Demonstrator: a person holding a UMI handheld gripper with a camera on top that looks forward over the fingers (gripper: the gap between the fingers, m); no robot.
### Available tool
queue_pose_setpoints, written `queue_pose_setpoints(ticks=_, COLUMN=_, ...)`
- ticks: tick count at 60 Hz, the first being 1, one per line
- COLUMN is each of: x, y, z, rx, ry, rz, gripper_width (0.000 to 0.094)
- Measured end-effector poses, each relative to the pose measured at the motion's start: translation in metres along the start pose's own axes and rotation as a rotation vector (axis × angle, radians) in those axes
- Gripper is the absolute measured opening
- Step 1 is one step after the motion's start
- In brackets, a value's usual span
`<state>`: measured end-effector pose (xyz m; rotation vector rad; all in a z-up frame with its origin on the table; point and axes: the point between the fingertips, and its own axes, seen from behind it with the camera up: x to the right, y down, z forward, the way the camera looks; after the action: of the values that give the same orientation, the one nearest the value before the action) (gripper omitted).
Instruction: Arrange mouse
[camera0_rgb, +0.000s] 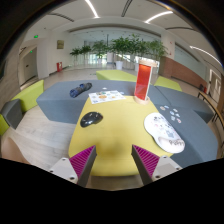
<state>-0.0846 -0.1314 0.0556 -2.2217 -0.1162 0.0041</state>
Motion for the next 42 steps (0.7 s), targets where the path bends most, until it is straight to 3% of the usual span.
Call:
queue_pose_setpoints(ticks=13, x=-0.07, y=-0.036, z=0.079, rx=0.019, ry=-0.097, rz=0.002, gripper_width=0.0786)
queue_pose_setpoints(ticks=42, x=-0.093, y=-0.067, z=0.188, rx=0.008, ry=-0.019, rz=-0.017, gripper_width=0.0803)
